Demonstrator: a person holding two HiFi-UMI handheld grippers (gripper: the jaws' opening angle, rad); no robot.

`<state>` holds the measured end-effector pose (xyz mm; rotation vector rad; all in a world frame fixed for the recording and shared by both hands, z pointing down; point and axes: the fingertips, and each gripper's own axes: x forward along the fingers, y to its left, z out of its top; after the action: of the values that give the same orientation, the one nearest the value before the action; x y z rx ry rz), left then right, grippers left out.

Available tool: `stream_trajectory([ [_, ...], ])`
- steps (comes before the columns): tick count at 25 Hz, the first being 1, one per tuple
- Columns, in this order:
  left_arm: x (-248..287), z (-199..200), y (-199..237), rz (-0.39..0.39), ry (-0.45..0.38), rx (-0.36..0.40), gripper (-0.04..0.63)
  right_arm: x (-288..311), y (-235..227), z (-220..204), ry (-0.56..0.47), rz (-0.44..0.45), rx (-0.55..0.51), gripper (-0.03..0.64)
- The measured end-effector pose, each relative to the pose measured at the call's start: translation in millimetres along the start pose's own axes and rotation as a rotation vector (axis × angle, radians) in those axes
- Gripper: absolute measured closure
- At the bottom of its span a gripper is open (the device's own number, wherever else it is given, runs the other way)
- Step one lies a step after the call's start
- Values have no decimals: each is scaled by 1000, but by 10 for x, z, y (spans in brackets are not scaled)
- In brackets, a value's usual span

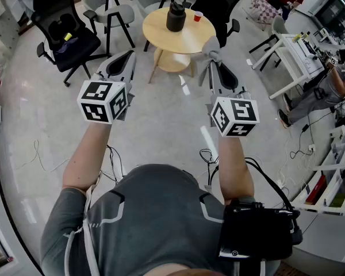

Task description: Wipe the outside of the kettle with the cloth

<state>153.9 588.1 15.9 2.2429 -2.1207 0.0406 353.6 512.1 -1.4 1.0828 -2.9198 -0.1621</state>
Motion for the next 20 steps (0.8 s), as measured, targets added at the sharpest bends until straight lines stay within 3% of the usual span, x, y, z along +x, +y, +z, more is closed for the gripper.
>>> stream_trajectory([
  [13,-119,34,78,-54,-78,-32,589,34,187,21,-25,-7,-10,572],
  [20,-192,-49,254,-103,-38,23,588,143,430,7,-21,-10,16,572],
])
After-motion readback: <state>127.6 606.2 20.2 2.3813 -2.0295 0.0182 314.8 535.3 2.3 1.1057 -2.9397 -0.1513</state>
